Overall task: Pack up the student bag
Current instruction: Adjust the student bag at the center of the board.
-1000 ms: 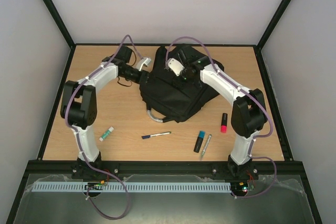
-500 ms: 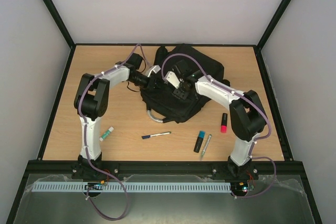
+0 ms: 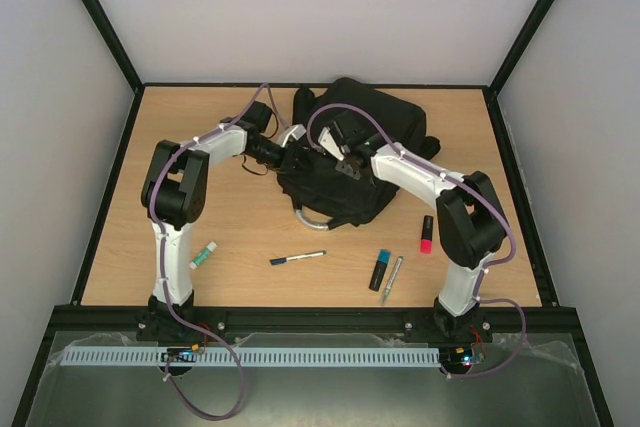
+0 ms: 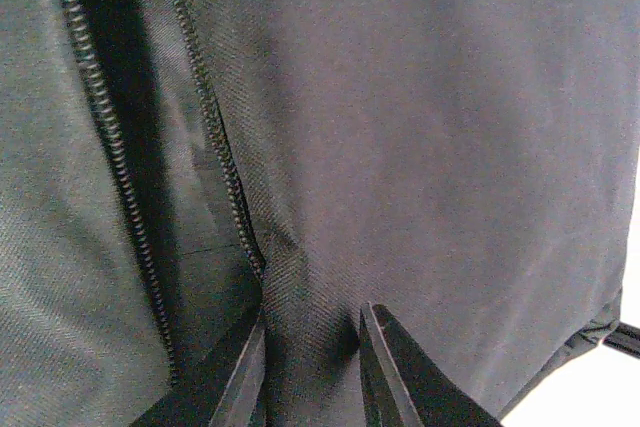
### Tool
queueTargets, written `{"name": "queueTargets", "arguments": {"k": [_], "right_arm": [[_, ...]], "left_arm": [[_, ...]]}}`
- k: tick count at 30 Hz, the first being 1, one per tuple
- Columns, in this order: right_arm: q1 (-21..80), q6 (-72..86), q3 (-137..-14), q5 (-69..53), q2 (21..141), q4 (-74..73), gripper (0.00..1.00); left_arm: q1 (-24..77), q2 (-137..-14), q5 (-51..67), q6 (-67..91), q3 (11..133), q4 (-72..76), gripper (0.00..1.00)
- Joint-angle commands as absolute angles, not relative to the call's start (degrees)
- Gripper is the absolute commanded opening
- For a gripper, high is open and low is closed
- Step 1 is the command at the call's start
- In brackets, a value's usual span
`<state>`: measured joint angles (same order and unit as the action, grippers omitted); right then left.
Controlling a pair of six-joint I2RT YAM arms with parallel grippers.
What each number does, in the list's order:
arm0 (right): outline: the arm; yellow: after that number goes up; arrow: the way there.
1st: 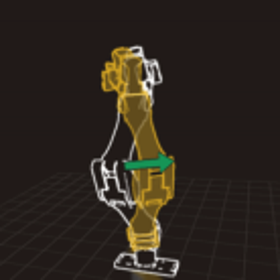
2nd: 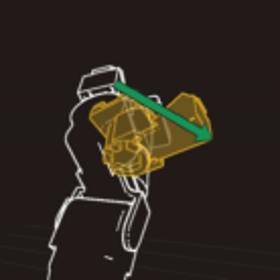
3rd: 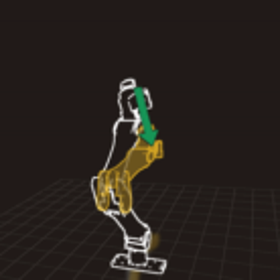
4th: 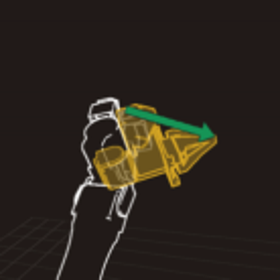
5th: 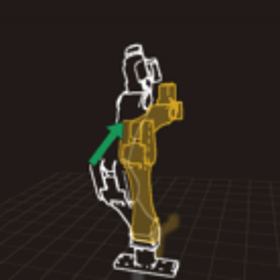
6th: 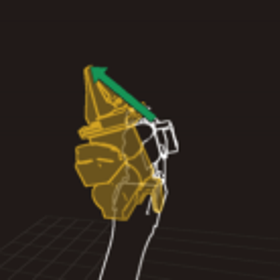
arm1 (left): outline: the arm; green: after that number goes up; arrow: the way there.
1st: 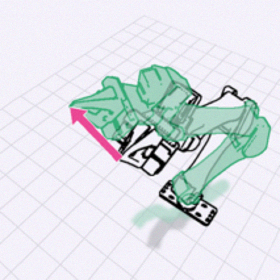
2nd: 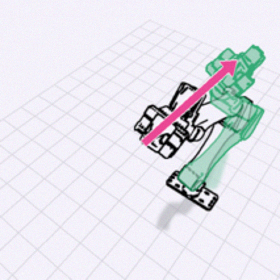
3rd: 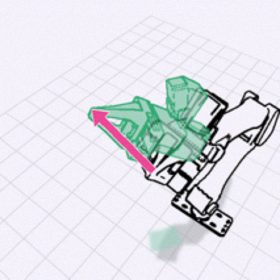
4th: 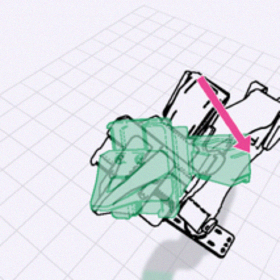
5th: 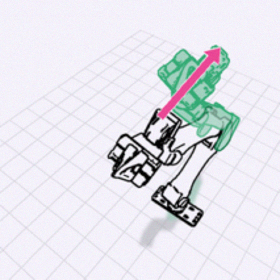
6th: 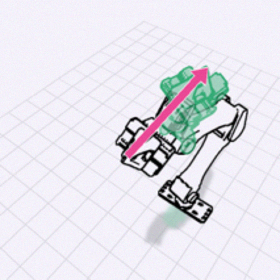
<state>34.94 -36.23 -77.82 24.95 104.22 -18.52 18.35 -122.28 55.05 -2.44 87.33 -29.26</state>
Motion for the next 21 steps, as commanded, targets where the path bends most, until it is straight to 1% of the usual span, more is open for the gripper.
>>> {"name": "queueTargets", "arguments": {"k": [1,5,8,12,15,17,19,21], "right_arm": [[33.94,-36.75,-82.67,27.55,103.58,-19.14,0.21],[33.41,-35.77,-85.06,25.93,103.62,-20.80,0.13],[33.38,-34.50,-86.54,22.67,103.61,-23.61,0.11],[33.39,-32.16,-87.40,13.03,103.62,-29.77,0.06],[33.39,-29.49,-86.38,8.14,103.65,-32.09,0.03],[33.33,-27.94,-85.21,5.57,103.31,-32.59,0.01],[33.31,-25.85,-84.47,3.47,103.19,-32.60,0.01],[33.22,-24.45,-84.18,2.16,103.05,-32.72,0.02]], "left_arm": [[18.19,-123.32,53.65,-2.52,87.98,-29.97,0.27],[18.28,-123.18,52.92,-2.58,87.98,-30.14,0.27],[18.31,-122.91,52.33,-2.93,88.13,-30.40,0.27],[18.29,-122.26,51.56,-4.32,89.73,-31.64,0.28],[18.28,-120.89,50.72,-6.49,92.05,-33.43,0.30],[18.12,-119.96,49.76,-9.76,94.68,-36.54,0.33],[17.66,-119.57,46.81,-14.56,98.58,-40.36,0.39],[17.09,-119.10,43.65,-17.47,102.29,-43.71,0.43]]}}
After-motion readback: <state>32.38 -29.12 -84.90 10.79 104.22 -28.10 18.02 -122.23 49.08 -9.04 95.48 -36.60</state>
